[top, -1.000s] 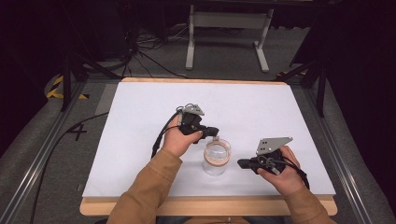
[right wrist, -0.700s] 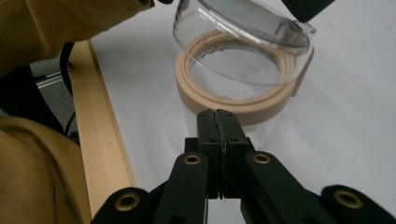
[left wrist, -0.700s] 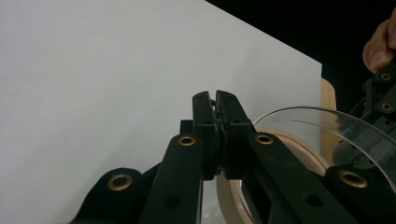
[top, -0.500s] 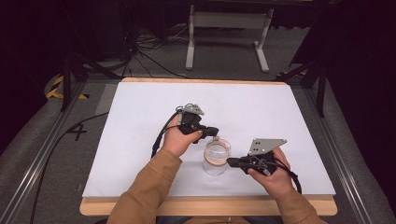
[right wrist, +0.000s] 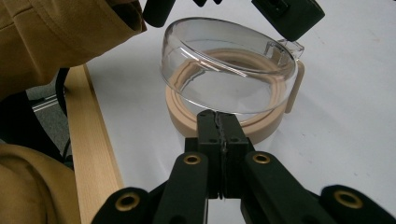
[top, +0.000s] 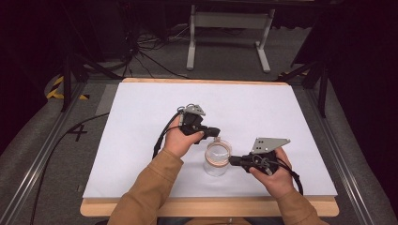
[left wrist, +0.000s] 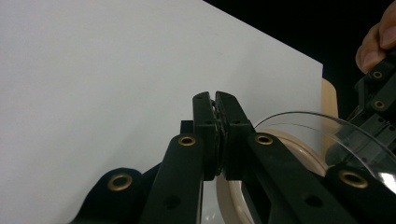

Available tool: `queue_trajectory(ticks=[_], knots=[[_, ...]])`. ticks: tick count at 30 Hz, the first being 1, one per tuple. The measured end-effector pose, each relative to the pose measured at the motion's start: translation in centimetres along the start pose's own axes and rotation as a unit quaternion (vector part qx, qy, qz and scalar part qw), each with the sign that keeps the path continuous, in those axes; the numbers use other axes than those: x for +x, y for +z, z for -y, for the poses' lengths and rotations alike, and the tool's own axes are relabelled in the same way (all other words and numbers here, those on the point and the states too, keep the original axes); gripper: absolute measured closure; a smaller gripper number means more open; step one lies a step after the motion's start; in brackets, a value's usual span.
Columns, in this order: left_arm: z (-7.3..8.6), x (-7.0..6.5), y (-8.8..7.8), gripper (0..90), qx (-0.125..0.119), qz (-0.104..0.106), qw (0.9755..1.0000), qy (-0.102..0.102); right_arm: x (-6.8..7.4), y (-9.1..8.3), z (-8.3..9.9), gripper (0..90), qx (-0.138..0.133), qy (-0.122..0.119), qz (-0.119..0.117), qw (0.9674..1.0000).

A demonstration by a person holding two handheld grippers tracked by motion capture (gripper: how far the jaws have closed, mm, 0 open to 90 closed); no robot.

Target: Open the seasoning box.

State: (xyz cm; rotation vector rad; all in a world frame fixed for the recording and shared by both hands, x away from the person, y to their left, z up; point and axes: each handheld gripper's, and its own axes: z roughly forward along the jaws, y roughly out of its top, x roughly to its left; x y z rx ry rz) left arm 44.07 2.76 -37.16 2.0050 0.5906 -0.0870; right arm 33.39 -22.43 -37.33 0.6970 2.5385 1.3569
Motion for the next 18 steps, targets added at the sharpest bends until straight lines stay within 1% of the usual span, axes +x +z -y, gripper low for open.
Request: queue_trajectory(ticks=[3,4,7,9,10,11,14,16,17,18], knots=[[-0.1,-0.1,-0.4,87.4,-0.003,-0.004,1.0000,0.003,0.0,-0.1,0.0,90.0,-0.003,0.000,-0.001,1.0000],[-0.2,-0.2,-0.7,87.5,-0.005,-0.010,0.9999,0.008,0.0,-0.1,0.0,90.0,-0.004,0.000,0.000,1.0000],[-0.3,-0.4,-1.1,87.4,-0.004,-0.014,0.9998,0.016,0.0,-0.2,-0.1,90.0,-0.011,-0.002,0.001,0.9999],[-0.3,-0.6,-1.7,87.3,-0.003,-0.023,0.9995,0.019,0.0,-0.2,-0.2,90.0,-0.013,-0.003,0.001,0.9999],[-0.3,-0.7,-2.0,87.3,-0.008,-0.028,0.9993,0.025,-0.1,-0.3,-0.3,90.0,-0.014,-0.003,0.000,0.9999],[-0.2,-0.9,-2.4,87.3,-0.011,-0.030,0.9993,0.021,-0.1,-0.3,-0.4,90.0,-0.017,-0.005,-0.001,0.9998],[-0.1,-1.1,-3.6,87.0,-0.017,-0.036,0.9989,0.025,-0.2,-0.3,-0.7,90.0,-0.022,-0.009,-0.001,0.9997],[0.1,-1.2,-4.2,86.8,-0.020,-0.042,0.9986,0.025,-0.3,-0.4,-0.9,90.0,-0.025,-0.012,-0.002,0.9996],[0.2,-1.4,-4.7,86.7,-0.020,-0.044,0.9986,0.021,-0.3,-0.4,-1.0,90.0,-0.028,-0.014,-0.002,0.9995],[0.3,-1.4,-5.0,86.6,-0.025,-0.048,0.9982,0.025,-0.4,-0.5,-1.1,90.0,-0.031,-0.015,-0.003,0.9994]])
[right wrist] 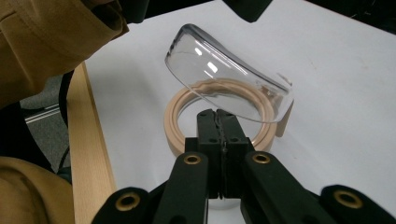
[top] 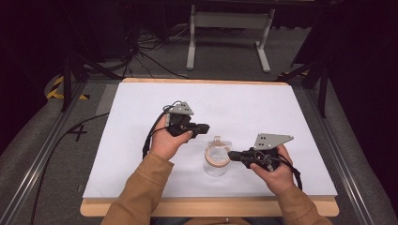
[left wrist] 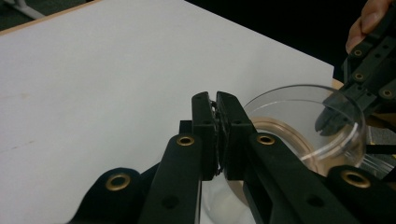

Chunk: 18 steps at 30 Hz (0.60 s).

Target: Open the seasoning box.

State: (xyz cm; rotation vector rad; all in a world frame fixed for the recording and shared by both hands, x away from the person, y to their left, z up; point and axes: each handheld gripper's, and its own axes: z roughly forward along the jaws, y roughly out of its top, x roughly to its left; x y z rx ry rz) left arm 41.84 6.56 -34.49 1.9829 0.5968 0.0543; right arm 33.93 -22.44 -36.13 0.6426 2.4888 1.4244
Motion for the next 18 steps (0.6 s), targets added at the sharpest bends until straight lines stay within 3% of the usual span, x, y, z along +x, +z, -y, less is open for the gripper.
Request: queue_trajectory(ticks=[18], knots=[[2.2,0.0,-4.2,85.0,0.005,-0.041,0.9989,-0.021,-1.4,0.5,-1.6,90.0,-0.025,-0.011,-0.006,0.9996]])
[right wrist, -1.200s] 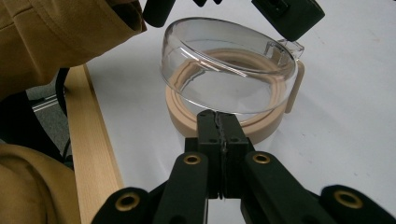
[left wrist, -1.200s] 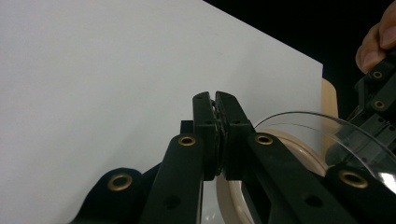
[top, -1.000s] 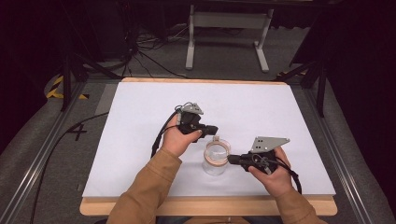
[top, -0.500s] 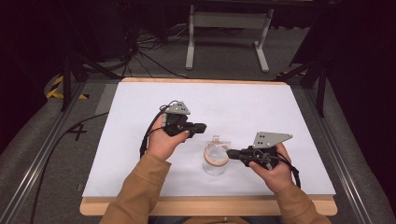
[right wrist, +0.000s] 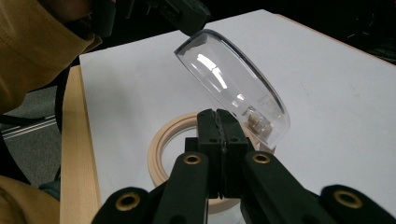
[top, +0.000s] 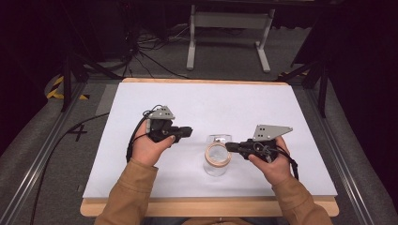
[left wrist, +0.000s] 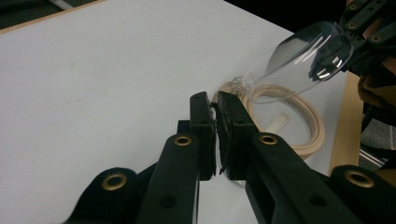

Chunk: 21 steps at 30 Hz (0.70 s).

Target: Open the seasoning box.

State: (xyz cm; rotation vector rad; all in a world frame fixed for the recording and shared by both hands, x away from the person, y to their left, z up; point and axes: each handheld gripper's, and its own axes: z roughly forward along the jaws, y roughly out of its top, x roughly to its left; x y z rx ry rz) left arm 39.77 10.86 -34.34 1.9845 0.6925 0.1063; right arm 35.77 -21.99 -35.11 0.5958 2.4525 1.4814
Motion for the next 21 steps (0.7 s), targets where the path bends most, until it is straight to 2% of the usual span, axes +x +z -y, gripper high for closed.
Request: queue_trajectory(ticks=[8,13,17,21], knots=[[1.1,0.3,-1.7,84.3,-0.004,-0.017,0.9998,-0.012,-1.1,0.5,-0.3,90.0,-0.014,0.006,0.005,0.9999],[1.8,0.6,-2.5,84.2,-0.007,-0.026,0.9993,-0.026,-2.2,0.8,-0.3,90.0,-0.025,0.023,0.006,0.9994],[1.9,0.8,-2.8,84.2,-0.003,-0.028,0.9992,-0.028,-2.6,0.7,-0.1,90.0,-0.024,0.022,0.020,0.9993],[2.0,1.0,-2.7,84.3,-0.003,-0.028,0.9993,-0.025,-2.6,0.4,-0.1,90.0,-0.028,0.019,0.024,0.9991]])
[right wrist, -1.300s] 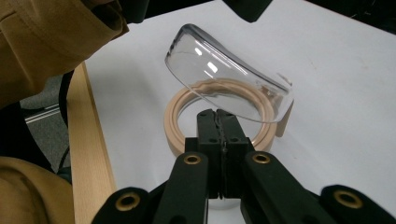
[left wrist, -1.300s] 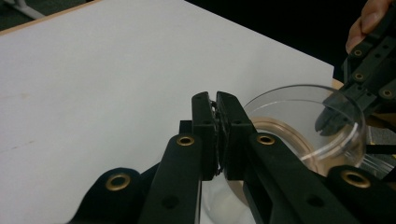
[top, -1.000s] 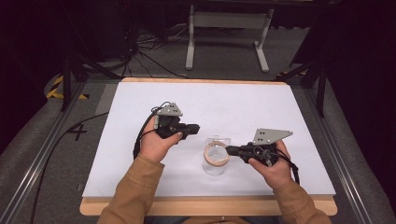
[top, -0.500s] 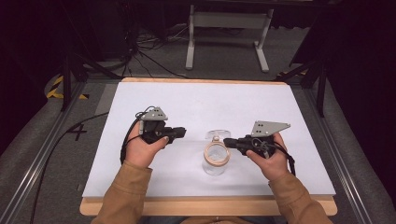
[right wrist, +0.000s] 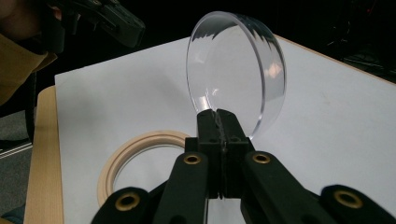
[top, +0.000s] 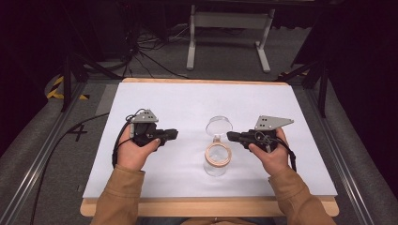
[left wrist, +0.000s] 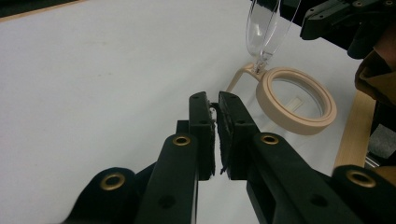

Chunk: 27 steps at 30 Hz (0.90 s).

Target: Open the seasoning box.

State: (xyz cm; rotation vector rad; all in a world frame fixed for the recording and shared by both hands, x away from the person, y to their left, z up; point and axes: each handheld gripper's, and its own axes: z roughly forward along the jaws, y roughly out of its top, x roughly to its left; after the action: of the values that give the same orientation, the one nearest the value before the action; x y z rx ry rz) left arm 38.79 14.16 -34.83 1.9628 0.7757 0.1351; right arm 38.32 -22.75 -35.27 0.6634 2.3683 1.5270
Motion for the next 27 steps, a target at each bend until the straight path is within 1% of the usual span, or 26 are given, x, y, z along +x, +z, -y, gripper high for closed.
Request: queue_trajectory(ticks=[6,8,10,11,12,13,14,16,18,20,23,24,27], knots=[[-0.2,-0.2,0.3,84.0,0.005,0.007,1.0000,0.001,0.2,-0.3,-0.2,90.0,-0.003,-0.004,0.000,1.0000],[-0.3,-0.2,0.3,83.4,0.004,0.009,0.9999,0.009,0.3,-0.5,-0.3,90.0,-0.005,-0.004,0.000,1.0000],[-0.4,-0.4,0.4,82.4,0.012,0.016,0.9997,0.010,0.3,-0.9,-0.5,90.0,-0.007,-0.008,0.002,0.9999],[-0.4,-0.4,0.5,82.1,0.016,0.018,0.9996,0.015,0.4,-1.2,-0.6,90.0,-0.007,-0.008,0.002,0.9999],[-0.4,-0.4,0.5,81.7,0.016,0.018,0.9996,0.015,0.4,-1.5,-0.7,90.0,-0.006,-0.009,0.001,0.9999],[-0.4,-0.4,0.6,81.7,0.017,0.017,0.9995,0.018,0.4,-1.5,-0.7,90.0,-0.006,-0.009,0.001,0.9999],[-0.5,-0.4,0.6,81.3,0.024,0.020,0.9992,0.023,0.4,-1.7,-0.8,90.0,-0.005,-0.009,0.001,0.9999],[-0.7,-0.6,0.6,80.8,0.030,0.021,0.9990,0.025,0.3,-2.5,-1.0,90.0,-0.005,-0.013,0.004,0.9999],[-0.8,-0.6,0.6,80.2,0.031,0.024,0.9988,0.031,0.2,-3.1,-1.0,89.8,-0.003,-0.012,0.005,0.9999],[-0.8,-0.6,0.5,79.5,0.034,0.024,0.9987,0.031,-0.1,-3.9,-1.0,89.3,-0.002,-0.009,0.011,0.9999],[-0.8,-0.3,0.3,78.5,0.038,0.024,0.9984,0.034,-0.7,-4.9,-1.0,85.6,-0.004,0.001,0.021,0.9998],[-0.8,-0.3,0.2,78.2,0.035,0.024,0.9987,0.029,-1.0,-5.3,-0.9,84.9,-0.005,0.003,0.025,0.9997],[-0.7,0.0,0.0,77.3,0.039,0.025,0.9985,0.029,-1.7,-6.0,-0.8,82.1,-0.003,0.012,0.033,0.9994]])
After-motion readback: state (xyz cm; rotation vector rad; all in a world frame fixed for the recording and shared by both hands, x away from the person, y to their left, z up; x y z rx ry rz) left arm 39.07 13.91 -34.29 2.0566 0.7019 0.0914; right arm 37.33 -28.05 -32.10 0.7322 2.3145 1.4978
